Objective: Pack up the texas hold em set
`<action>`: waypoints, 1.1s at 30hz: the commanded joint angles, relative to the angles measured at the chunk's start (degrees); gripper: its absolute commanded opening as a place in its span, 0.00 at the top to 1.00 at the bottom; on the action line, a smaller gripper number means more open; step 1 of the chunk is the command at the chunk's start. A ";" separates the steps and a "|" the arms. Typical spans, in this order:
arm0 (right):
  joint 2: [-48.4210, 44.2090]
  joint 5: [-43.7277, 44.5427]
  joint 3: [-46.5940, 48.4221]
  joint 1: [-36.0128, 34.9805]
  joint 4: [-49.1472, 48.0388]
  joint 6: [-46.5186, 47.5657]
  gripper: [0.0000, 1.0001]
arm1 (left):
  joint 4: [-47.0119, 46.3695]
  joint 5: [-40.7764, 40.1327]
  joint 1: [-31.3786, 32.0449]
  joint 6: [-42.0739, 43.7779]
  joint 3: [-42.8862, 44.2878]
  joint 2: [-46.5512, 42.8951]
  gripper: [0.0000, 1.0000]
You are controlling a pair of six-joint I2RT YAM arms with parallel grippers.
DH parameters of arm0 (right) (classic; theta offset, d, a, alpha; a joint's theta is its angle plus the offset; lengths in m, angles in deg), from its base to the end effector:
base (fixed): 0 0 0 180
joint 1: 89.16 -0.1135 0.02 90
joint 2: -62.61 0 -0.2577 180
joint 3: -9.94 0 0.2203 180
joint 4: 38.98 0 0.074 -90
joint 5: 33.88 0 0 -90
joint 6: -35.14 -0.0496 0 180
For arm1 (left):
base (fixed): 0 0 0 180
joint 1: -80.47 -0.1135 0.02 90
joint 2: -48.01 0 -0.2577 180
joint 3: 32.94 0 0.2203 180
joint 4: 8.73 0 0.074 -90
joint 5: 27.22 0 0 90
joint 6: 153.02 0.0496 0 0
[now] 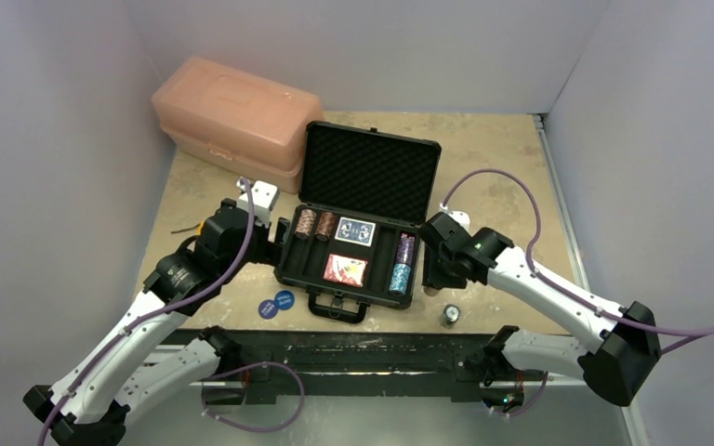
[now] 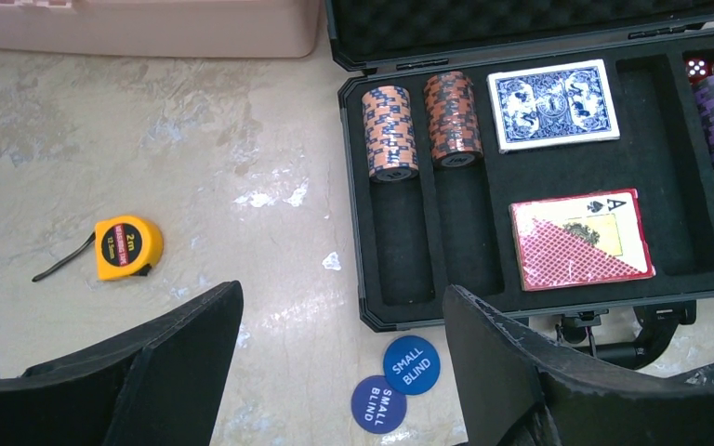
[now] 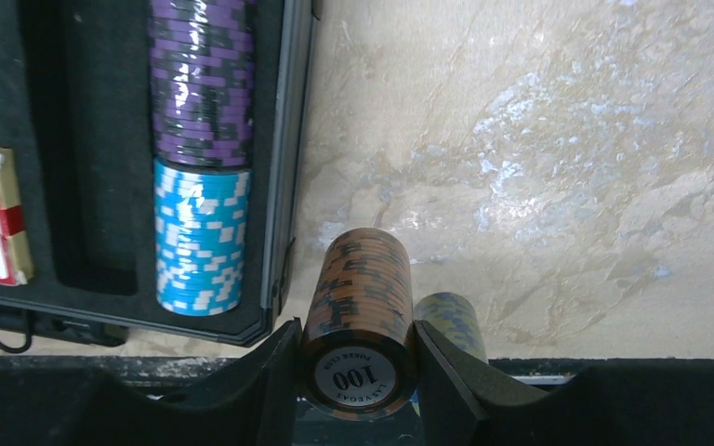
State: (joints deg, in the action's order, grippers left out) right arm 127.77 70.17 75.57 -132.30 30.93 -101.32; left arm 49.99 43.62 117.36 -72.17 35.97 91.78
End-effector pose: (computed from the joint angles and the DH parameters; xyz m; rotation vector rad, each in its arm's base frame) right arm 0.1359 0.1108 0.2348 0.1393 2.7117 0.1096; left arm 0.1170 -0.0674 0.3185 0.3210 2.0983 -0.1151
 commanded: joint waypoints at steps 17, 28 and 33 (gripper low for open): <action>-2.57 -6.65 13.07 -0.28 -4.68 3.90 1.00 | -5.32 14.10 0.82 4.63 -2.23 -6.04 0.24; -1.05 -20.68 15.57 -0.28 -13.02 8.29 1.00 | -9.53 29.35 0.77 7.58 -4.98 -12.45 0.24; 0.40 -28.45 16.85 -0.28 -16.24 11.35 1.00 | -10.13 34.58 0.84 8.29 -5.27 -12.87 0.24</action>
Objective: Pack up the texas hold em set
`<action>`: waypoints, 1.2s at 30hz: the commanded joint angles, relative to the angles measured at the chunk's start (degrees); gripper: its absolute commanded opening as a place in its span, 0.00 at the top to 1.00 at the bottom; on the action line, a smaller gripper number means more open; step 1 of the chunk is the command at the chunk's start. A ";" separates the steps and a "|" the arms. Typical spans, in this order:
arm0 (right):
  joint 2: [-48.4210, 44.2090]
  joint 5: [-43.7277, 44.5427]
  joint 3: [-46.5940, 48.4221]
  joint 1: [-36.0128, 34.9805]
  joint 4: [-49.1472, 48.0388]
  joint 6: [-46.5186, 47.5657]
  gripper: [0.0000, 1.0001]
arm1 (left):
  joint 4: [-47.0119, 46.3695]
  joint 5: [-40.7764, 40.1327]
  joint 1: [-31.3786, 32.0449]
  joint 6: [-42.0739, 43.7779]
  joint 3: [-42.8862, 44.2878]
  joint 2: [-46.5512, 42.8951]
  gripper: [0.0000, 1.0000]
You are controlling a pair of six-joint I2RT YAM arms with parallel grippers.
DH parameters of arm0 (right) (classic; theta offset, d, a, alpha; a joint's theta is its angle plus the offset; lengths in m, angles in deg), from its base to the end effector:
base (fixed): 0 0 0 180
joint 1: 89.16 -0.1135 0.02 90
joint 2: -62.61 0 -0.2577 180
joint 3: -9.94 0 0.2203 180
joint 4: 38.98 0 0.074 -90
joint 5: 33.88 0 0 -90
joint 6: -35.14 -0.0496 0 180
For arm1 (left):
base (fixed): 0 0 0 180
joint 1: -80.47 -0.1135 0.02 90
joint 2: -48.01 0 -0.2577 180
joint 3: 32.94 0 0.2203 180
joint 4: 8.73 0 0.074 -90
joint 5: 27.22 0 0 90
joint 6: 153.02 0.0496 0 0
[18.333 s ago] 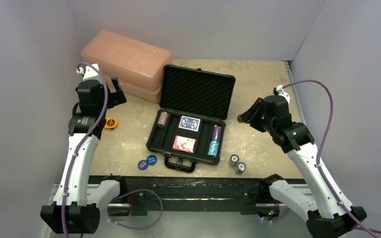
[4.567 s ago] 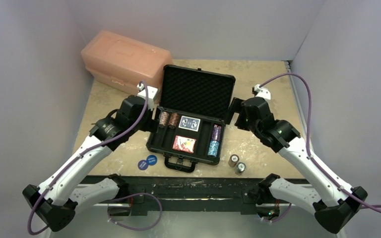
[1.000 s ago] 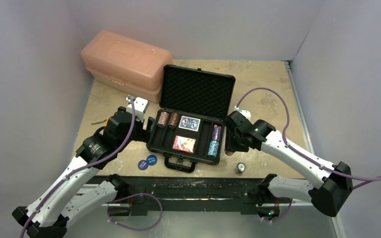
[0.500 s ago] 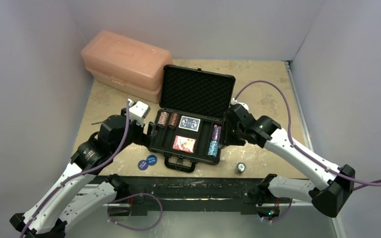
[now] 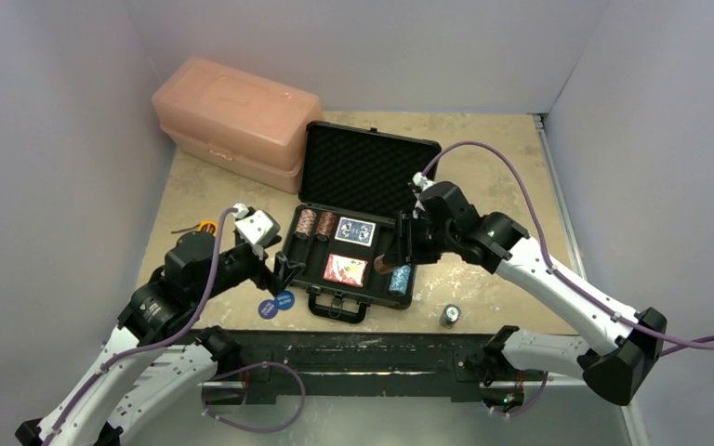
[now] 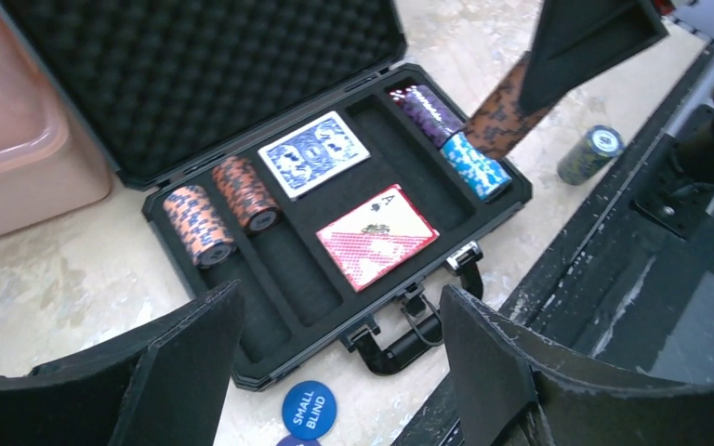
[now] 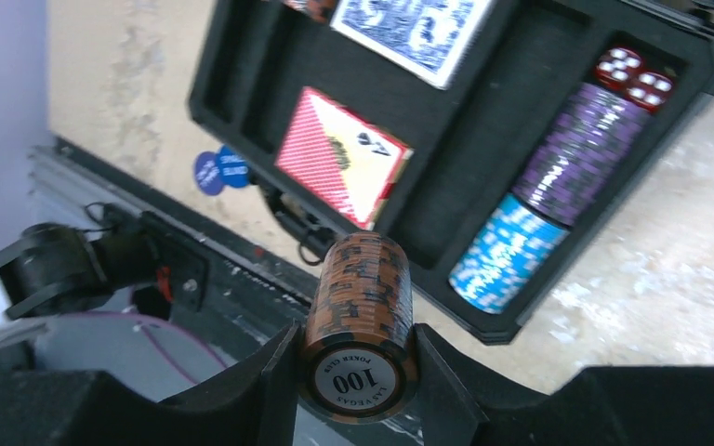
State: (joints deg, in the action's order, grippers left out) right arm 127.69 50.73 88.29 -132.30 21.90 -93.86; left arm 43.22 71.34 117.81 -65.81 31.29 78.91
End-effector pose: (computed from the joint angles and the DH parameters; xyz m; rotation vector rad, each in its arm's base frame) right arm 0.1493 0.1463 0.3066 -0.1383 2.5410 0.7385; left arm 0.0747 -0.0663 0.3276 0.6747 1.8188 -0.6135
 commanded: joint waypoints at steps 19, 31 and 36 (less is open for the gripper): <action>10.54 -30.07 11.28 -3.47 -17.15 6.06 1.00 | -11.09 24.48 0.60 4.23 -3.93 2.68 0.15; 14.65 -35.55 16.30 -5.89 -18.87 6.46 1.00 | -15.94 22.18 0.95 3.85 -7.44 2.09 0.22; 15.83 -36.90 16.95 -6.08 -19.32 6.41 1.00 | -16.56 21.52 1.28 3.93 -7.88 2.49 0.29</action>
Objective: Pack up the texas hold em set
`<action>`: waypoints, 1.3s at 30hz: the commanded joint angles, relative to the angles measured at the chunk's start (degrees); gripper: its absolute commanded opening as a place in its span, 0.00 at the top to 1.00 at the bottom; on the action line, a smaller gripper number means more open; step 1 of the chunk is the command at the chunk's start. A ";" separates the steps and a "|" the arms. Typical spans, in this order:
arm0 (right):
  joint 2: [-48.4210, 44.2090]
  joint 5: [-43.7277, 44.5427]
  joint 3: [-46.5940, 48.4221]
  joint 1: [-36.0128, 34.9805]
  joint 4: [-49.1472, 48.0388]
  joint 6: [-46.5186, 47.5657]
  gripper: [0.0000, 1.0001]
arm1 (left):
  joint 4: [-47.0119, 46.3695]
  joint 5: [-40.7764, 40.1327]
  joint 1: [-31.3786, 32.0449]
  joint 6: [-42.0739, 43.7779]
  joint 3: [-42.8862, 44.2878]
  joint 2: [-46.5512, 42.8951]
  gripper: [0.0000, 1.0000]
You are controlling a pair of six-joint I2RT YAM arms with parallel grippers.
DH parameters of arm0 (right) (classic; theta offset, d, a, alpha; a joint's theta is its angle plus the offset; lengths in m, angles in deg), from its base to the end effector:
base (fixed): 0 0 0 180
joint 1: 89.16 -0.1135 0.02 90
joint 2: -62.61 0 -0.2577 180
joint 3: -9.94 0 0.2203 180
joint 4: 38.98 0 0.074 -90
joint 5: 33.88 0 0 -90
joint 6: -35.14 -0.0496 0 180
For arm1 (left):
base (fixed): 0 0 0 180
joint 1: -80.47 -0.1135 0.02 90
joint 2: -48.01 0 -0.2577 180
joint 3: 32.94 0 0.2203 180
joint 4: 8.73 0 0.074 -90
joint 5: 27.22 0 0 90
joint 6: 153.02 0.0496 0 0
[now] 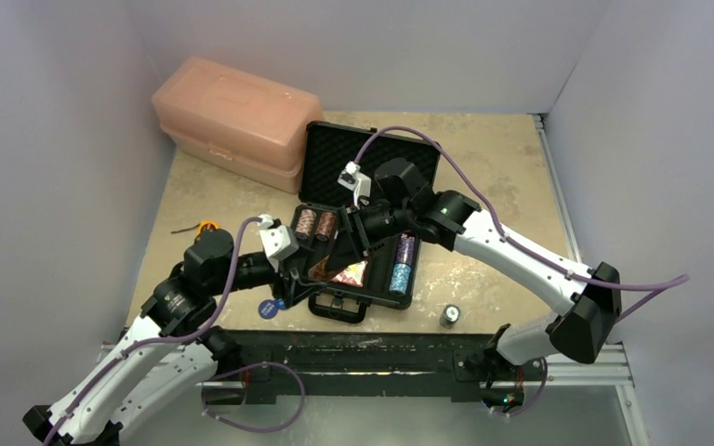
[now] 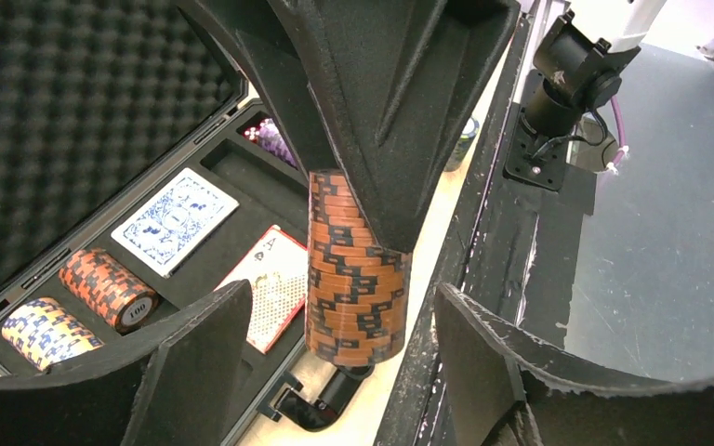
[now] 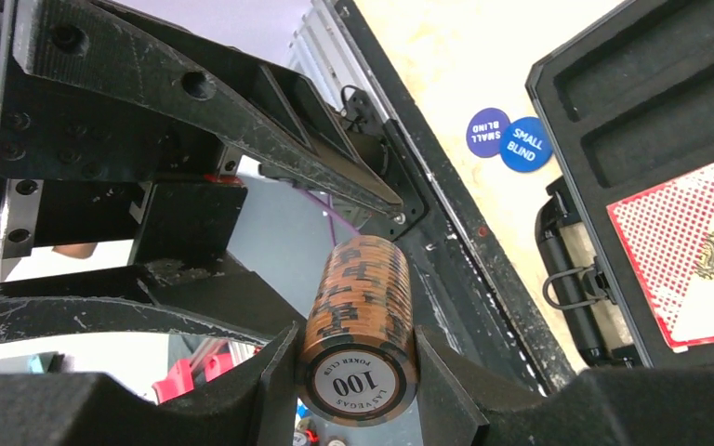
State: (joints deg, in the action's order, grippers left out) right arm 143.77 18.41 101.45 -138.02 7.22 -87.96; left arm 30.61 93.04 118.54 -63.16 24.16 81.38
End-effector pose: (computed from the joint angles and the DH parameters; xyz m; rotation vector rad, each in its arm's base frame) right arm 0.1672 0.2375 0.3414 -0.7562 2.3579 1.4466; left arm 0.0783 -0.0931 0.3125 0.9723 1.6467 -0.9439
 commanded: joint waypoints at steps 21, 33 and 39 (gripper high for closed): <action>3.62 -8.81 6.13 -1.32 -7.12 -0.45 1.00 | -5.31 -2.52 2.57 2.17 -1.70 2.10 0.59; 4.18 -9.57 6.78 -1.32 -7.83 -1.08 1.00 | -4.72 -5.30 3.24 2.94 -1.74 1.32 0.50; 4.35 -9.15 6.67 -1.28 -7.62 -0.91 1.00 | -4.36 -5.76 3.42 3.13 -1.57 1.47 0.58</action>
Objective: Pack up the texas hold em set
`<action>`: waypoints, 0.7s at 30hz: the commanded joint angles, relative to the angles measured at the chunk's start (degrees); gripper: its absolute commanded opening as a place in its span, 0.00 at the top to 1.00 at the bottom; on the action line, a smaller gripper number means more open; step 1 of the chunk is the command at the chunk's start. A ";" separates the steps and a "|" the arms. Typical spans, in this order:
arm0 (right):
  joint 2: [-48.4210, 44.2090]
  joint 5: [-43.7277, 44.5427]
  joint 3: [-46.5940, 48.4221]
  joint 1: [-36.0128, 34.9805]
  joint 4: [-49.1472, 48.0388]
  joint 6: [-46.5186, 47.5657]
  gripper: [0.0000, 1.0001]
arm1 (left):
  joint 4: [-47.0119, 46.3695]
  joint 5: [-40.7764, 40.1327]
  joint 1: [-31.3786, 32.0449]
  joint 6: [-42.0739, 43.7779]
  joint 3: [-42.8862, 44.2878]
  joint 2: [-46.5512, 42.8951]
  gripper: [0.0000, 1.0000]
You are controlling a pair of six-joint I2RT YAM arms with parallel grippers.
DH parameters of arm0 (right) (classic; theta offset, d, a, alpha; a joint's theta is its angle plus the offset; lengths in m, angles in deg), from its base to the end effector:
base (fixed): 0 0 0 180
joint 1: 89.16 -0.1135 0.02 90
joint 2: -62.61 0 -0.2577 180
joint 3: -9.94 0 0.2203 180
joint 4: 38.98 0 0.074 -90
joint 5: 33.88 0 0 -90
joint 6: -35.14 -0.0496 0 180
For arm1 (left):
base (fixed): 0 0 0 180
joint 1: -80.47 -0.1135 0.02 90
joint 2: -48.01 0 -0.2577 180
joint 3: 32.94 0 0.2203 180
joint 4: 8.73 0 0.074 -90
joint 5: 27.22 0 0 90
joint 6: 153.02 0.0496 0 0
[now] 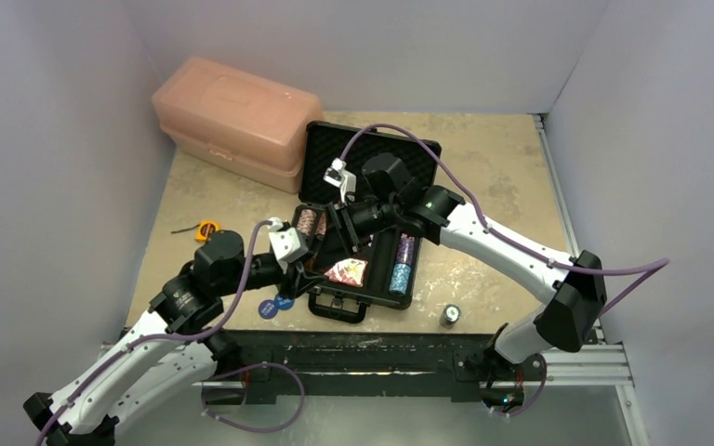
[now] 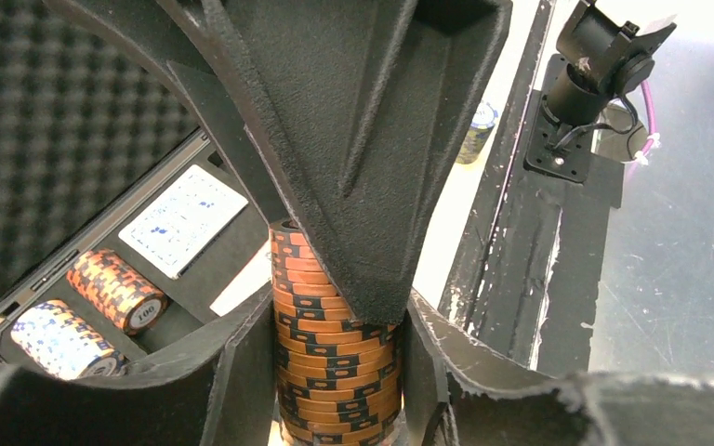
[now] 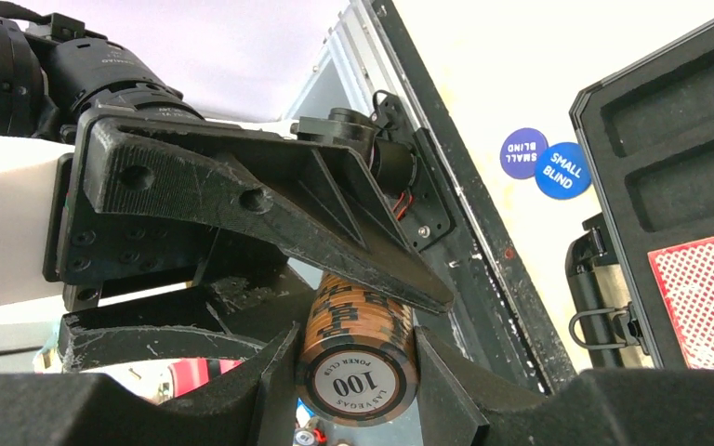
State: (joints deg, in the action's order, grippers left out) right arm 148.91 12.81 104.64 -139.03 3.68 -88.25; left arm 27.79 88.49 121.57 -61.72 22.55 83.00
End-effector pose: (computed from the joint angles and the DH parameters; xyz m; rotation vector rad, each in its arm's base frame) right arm 0.1753 0.2607 0.3409 -0.8488 2.3198 1.5667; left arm 0.0833 -0.1012 0.3057 0.9867 1.6451 -0.8904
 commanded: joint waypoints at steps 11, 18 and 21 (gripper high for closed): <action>-0.08 -0.16 4.33 -0.32 -2.66 -0.27 0.77 | 0.01 -3.46 0.56 0.06 1.21 1.25 1.00; -0.14 5.91 7.29 -0.32 -0.16 0.63 0.28 | 1.91 -7.29 0.60 -0.59 2.28 1.61 1.00; -0.61 7.78 8.14 -0.32 0.75 0.66 0.20 | 2.77 -10.24 0.56 -0.77 2.63 1.74 1.00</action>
State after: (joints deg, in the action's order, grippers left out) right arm 150.26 18.19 108.29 -139.05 5.31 -87.99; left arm 29.36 83.01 121.92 -61.90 22.74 84.70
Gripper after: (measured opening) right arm 0.764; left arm 0.424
